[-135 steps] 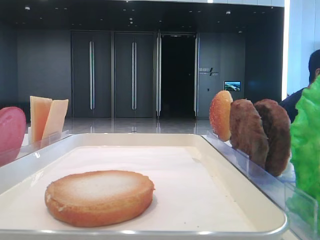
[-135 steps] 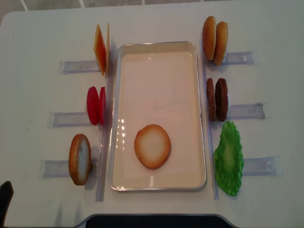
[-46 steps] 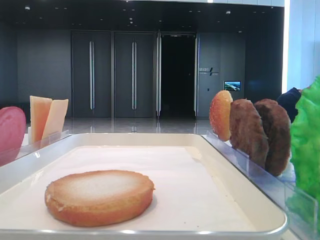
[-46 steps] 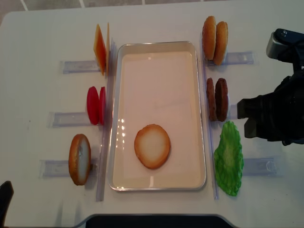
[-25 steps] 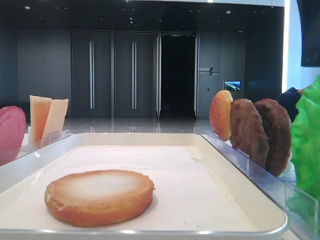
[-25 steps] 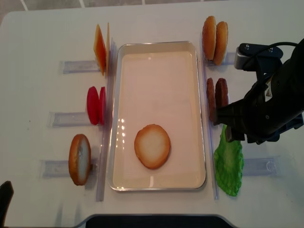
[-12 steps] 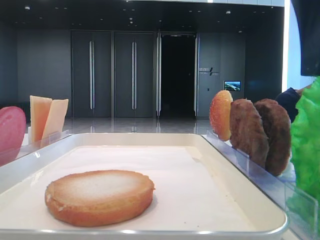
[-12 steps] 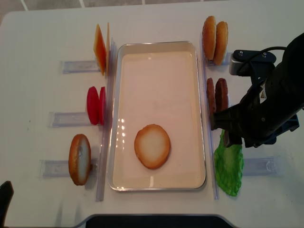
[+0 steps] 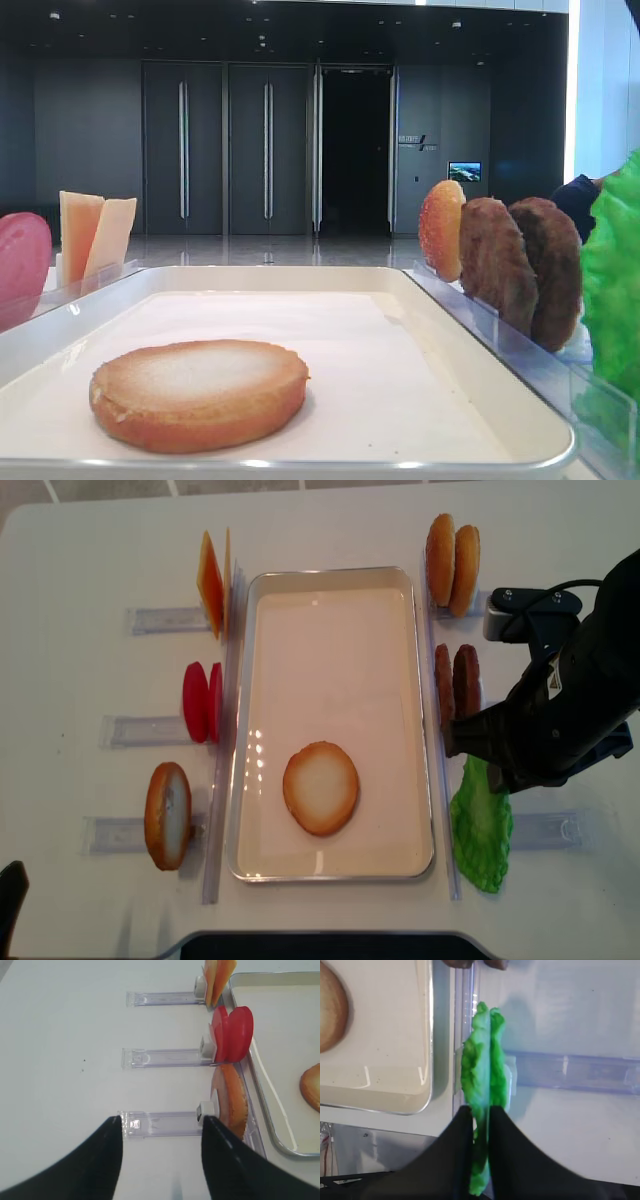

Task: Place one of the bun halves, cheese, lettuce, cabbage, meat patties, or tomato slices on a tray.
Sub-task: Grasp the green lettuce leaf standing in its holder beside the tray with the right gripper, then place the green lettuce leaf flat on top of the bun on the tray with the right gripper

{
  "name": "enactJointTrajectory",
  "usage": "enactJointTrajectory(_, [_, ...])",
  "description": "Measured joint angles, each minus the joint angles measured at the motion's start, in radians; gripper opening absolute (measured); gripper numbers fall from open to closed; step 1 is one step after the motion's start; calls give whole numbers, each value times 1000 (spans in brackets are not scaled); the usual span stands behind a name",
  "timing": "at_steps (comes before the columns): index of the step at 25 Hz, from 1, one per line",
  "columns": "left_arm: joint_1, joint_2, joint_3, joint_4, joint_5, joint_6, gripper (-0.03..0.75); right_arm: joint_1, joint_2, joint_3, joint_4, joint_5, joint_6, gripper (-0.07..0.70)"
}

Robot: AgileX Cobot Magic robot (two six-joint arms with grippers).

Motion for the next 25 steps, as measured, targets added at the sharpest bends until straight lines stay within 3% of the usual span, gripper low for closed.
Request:
enactJointTrajectory(2, [0, 0, 0, 0, 0, 0, 391, 0, 0, 0, -1, 9, 0, 24])
enactJointTrajectory(9, [0, 0, 0, 0, 0, 0, 391, 0, 0, -9, -1, 39, 17, 24])
enactJointTrajectory(15, [0, 0, 0, 0, 0, 0, 391, 0, -1, -128, -1, 132, 22, 24])
enactJointTrajectory(19, [0, 0, 0, 0, 0, 0, 391, 0, -1, -217, 9, 137, 23, 24])
enactJointTrajectory(25, [0, 0, 0, 0, 0, 0, 391, 6, -1, -270, 134, 137, -11, 24])
